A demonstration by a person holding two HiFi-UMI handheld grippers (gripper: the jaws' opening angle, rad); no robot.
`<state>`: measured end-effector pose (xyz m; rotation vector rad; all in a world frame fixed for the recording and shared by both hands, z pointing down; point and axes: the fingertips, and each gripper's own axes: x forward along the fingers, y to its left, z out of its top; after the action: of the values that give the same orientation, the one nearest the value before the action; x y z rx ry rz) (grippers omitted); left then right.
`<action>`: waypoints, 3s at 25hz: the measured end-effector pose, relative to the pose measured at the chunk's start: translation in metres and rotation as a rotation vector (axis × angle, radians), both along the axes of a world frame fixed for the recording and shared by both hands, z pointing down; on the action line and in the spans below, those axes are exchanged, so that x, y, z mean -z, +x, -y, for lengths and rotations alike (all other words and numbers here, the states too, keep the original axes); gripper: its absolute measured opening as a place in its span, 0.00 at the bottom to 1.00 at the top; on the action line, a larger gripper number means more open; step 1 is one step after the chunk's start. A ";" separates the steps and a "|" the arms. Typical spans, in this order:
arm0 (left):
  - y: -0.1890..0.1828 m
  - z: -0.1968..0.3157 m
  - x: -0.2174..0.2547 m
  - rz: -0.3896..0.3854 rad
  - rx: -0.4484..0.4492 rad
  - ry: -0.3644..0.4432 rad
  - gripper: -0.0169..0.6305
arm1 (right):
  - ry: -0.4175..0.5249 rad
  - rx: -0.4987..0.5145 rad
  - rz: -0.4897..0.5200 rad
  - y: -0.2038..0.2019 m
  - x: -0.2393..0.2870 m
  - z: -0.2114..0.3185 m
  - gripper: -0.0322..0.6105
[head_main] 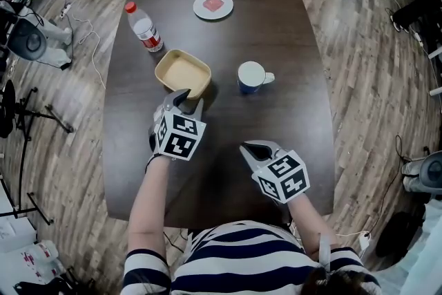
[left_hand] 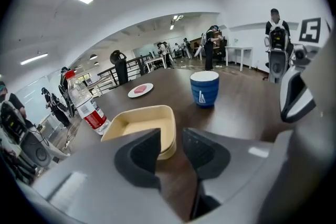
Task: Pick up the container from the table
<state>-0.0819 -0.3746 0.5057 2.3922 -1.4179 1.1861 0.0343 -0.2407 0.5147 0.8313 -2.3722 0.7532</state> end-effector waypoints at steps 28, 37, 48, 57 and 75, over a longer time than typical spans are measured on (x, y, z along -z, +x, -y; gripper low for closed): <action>0.010 0.015 -0.038 0.222 -0.105 -0.055 0.03 | -0.045 0.032 -0.004 0.002 -0.022 0.007 0.04; -0.004 -0.021 -0.011 0.213 -0.145 -0.007 0.03 | -0.020 0.013 -0.013 -0.004 -0.012 -0.005 0.04; -0.021 -0.095 0.033 0.174 -0.208 0.027 0.03 | 0.027 -0.049 -0.020 -0.004 0.010 -0.026 0.04; -0.030 -0.150 0.049 0.161 -0.233 0.015 0.03 | 0.060 -0.065 -0.019 -0.006 0.025 -0.045 0.04; -0.059 -0.224 0.052 0.160 -0.269 0.000 0.03 | 0.128 -0.097 -0.017 -0.028 0.049 -0.076 0.04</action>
<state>-0.1405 -0.1509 0.4536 2.6023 -1.1587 1.4667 0.0061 -0.1651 0.4654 1.0084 -2.3997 0.6344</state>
